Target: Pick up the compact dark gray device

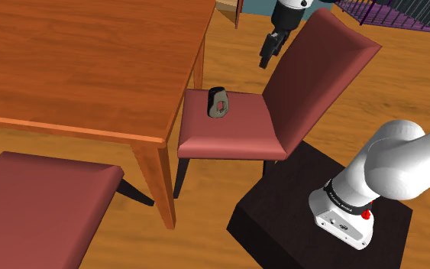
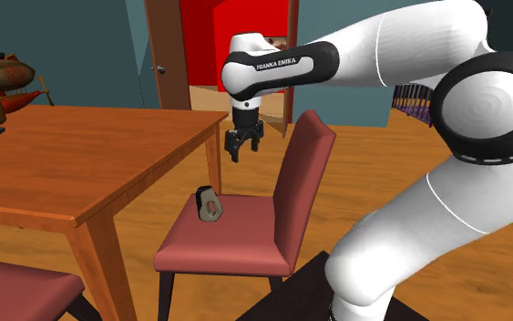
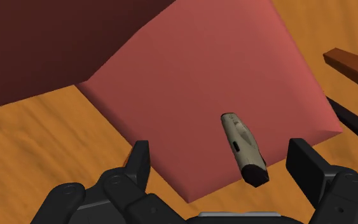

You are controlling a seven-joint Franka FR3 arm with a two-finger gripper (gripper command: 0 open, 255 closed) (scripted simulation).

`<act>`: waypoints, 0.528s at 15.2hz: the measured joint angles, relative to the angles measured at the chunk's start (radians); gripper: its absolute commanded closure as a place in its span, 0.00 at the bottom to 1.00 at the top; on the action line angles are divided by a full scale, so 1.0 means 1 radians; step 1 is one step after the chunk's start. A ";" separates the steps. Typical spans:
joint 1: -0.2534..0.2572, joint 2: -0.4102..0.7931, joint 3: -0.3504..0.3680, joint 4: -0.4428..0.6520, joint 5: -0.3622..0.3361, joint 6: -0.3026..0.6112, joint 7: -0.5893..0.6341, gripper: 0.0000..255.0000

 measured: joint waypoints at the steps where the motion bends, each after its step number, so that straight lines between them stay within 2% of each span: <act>1: 0.008 0.033 0.003 0.001 0.001 0.027 -0.010 0.00; 8: 0.055 0.261 0.018 0.059 0.003 0.158 -0.090 0.00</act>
